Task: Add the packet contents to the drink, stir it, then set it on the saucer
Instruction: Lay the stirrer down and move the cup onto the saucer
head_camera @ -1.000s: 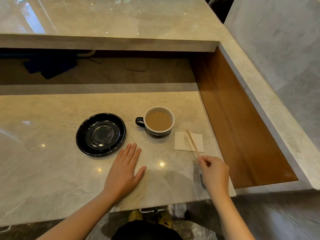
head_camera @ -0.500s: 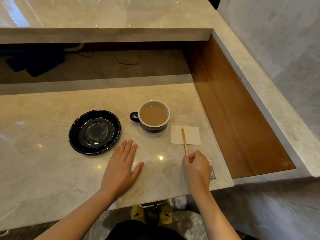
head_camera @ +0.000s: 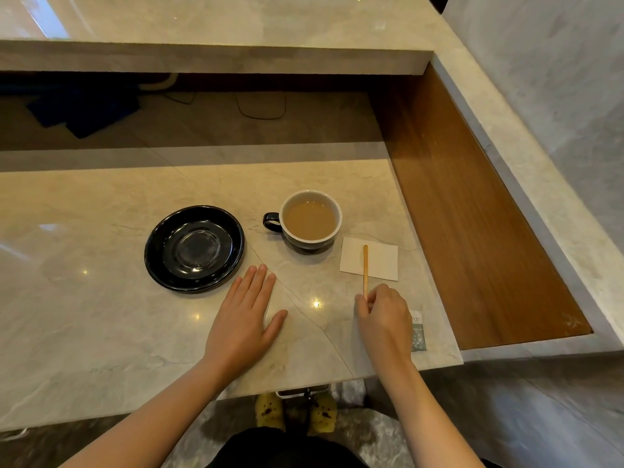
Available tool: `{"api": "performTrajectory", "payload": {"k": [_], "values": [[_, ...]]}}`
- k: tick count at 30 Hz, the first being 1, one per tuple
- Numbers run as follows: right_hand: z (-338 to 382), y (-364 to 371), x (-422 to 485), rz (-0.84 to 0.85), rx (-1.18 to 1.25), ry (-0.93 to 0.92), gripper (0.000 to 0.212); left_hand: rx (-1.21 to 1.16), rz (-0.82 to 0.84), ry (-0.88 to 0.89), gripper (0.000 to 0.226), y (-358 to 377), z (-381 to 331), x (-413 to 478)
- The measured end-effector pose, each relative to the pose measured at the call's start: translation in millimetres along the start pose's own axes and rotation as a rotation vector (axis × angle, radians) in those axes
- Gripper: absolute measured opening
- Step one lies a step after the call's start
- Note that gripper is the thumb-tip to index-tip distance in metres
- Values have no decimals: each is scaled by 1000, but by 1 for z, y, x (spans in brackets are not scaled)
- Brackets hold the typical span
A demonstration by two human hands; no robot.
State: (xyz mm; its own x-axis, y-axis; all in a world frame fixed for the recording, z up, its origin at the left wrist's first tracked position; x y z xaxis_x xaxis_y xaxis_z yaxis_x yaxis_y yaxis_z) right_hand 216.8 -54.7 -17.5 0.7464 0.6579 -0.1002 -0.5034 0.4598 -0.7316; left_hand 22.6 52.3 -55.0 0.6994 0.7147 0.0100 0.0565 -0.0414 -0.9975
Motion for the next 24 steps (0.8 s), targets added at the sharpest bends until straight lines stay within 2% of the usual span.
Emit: {"api": "performTrajectory", "payload": {"k": [4, 6, 9, 12, 15, 19, 22, 24], "values": [[23, 13, -13, -42, 54, -313, 7, -16, 14, -7, 69, -2, 0, 1], [34, 31, -22, 38, -7, -437, 19, -26, 15, -6, 68, -3, 0, 1], [34, 59, -30, 209, -83, -447, 53, -73, 2, -10, 69, -6, 1, 2], [26, 76, -34, 271, -175, -465, 75, -153, 4, -37, 75, -9, 3, 6], [22, 80, -35, 258, -261, -466, 77, -205, 48, -56, 64, -18, 2, 13], [22, 80, -35, 273, -284, -428, 69, -276, -100, -116, 42, -47, 2, 27], [22, 80, -35, 281, -279, -429, 69, -301, -198, -190, 41, -65, 12, 52], [22, 79, -36, 289, -268, -437, 72, -311, -186, -241, 46, -71, 21, 73]]}}
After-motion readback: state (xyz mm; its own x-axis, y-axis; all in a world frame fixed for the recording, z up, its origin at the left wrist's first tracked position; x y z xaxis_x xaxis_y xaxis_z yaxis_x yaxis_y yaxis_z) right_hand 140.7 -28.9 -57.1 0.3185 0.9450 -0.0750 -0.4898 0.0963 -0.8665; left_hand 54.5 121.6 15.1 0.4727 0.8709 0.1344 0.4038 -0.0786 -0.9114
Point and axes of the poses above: each hand's wrist, its own x-axis towards the middle knuckle, its own y-axis out of the palm, z = x × y, the point moved 4 cm from there along x, towards the middle knuckle, and after that the axes turned 12 degrees about x, right-handed, at the moved point
